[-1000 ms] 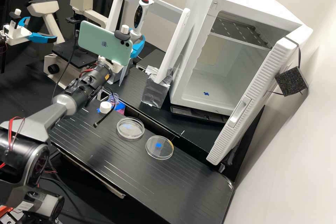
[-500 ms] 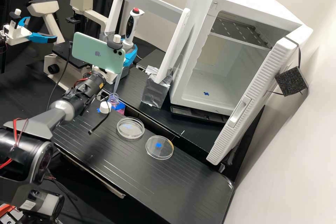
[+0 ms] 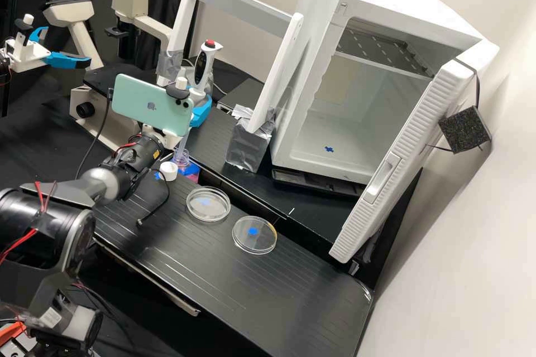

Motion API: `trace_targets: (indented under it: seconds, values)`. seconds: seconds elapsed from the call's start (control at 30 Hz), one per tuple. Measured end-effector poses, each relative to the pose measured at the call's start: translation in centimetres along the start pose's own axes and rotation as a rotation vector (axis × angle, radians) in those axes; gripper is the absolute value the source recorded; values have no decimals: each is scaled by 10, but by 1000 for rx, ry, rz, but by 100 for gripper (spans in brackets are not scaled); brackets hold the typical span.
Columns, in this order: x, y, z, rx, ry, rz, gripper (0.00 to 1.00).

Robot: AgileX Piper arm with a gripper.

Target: Use the pipette

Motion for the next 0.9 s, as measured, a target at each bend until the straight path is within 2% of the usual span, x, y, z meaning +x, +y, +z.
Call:
trace_targets:
  seconds: [0.2,0.4,0.9]
  values:
    - [-6,-14,7,-16,20,20,0]
    - [-6,-25,13,-27,13,4,0]
    - [-8,-20,12,-13,22,47,0]
